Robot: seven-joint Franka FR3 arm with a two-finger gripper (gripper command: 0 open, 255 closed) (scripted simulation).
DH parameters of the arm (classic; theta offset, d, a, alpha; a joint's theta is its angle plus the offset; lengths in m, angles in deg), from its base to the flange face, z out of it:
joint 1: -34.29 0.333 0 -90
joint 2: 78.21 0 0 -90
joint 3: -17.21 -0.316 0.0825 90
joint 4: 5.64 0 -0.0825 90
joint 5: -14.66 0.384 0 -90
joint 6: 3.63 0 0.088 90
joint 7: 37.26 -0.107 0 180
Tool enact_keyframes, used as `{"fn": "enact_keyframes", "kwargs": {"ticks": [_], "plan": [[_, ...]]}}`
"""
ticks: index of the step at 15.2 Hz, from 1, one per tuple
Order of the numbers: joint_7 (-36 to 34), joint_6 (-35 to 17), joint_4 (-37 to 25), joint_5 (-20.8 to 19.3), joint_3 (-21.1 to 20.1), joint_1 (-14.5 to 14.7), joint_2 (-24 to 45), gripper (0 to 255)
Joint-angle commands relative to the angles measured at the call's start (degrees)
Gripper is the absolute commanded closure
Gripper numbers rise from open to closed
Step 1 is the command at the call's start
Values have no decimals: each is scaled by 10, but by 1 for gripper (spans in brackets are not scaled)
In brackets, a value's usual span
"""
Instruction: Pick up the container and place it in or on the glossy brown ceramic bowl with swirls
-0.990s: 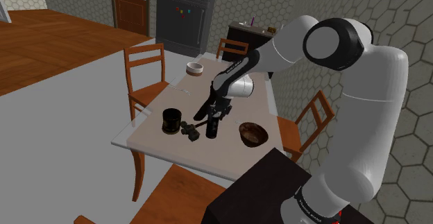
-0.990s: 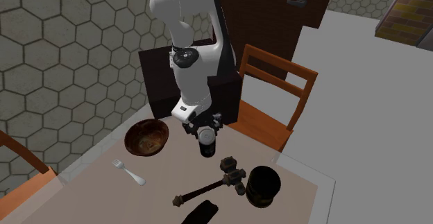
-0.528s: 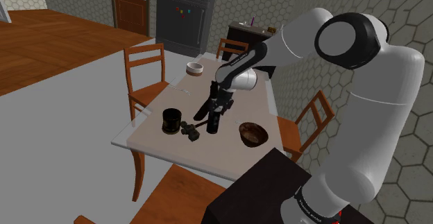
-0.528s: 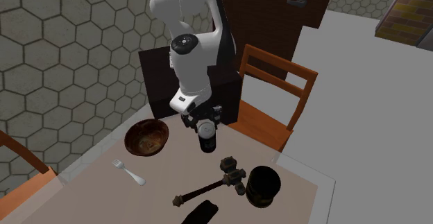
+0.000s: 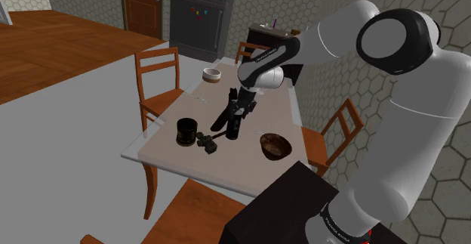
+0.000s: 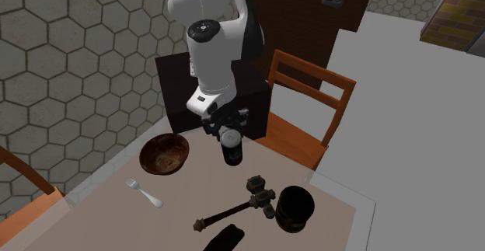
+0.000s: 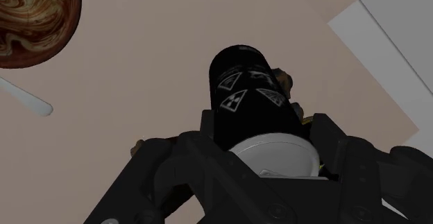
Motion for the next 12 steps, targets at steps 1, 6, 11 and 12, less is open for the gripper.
{"fn": "enact_keyframes", "kwargs": {"ticks": [1,6,11,12], "plan": [[-5,13,-1,-6,2,1,-13,255],[-17,46,-10,-19,5,3,-38,255],[38,59,36,-29,34,-30,-90,255],[49,62,43,-31,41,-37,-100,255]]}}
